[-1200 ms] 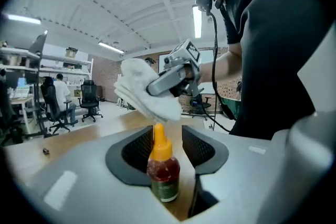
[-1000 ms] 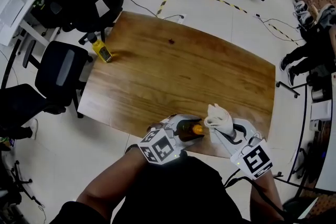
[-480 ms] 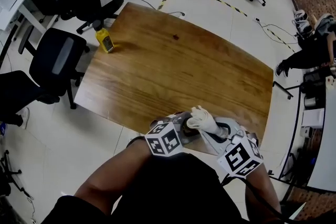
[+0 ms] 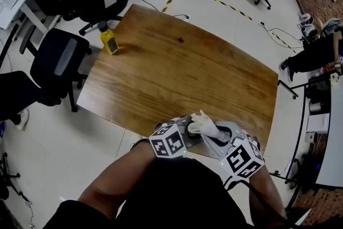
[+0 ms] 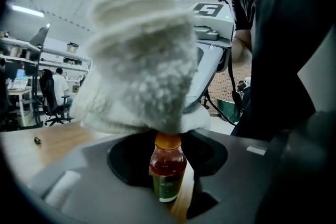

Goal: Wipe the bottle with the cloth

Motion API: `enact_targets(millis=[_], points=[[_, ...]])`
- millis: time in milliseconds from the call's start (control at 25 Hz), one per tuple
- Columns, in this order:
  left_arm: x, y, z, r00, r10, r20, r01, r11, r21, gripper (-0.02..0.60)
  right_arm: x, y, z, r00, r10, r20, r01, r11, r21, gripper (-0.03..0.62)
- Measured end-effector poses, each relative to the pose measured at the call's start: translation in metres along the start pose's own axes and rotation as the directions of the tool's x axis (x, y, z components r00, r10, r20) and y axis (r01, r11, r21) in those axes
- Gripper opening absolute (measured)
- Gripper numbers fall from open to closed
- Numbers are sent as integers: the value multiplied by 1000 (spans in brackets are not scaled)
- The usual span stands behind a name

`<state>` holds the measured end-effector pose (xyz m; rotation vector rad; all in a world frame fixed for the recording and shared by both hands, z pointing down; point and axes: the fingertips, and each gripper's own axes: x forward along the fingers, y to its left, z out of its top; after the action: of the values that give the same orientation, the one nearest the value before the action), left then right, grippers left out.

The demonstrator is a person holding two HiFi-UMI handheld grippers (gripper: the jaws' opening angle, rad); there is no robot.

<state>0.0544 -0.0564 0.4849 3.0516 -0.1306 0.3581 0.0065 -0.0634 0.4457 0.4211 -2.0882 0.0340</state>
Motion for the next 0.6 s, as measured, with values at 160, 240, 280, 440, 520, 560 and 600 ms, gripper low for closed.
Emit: enact_targets(millis=[160,240,280,440,520,560,600], points=[[-1,0,-2,1000,-5,1,5,1000,-3,172,-3,1,-6,1000,12,18,-13,999,52,94],[-1,0,-2,1000,-7,-1,7,1000,-6,172,-4,1,-11,1000,13,8,-14,998,67,94],[-1,0,-2,1000,-8,-2,8,1000,-7,172,-4,1,-15,1000,11,0,-11,997,71,94],[-3,0,-6,1000,-9,-9,9,1000,-6,172,-1,3,-29,1000,8,-30,-5,997,81,84],[-2,0,-7,1000,-7,-13,7,1000,-7,172,1,3,-35,999,10,-35,-7,996,92,83],[-2,0,-7,1000,-7,-15,7,1000,-7,172,1,3,-37,999,12,-38,-8,995,98,81],[-2,0,-7,1000,-7,-17,7,1000,-8,172,2,3,-38,999,13,-42,-8,995,102,81]])
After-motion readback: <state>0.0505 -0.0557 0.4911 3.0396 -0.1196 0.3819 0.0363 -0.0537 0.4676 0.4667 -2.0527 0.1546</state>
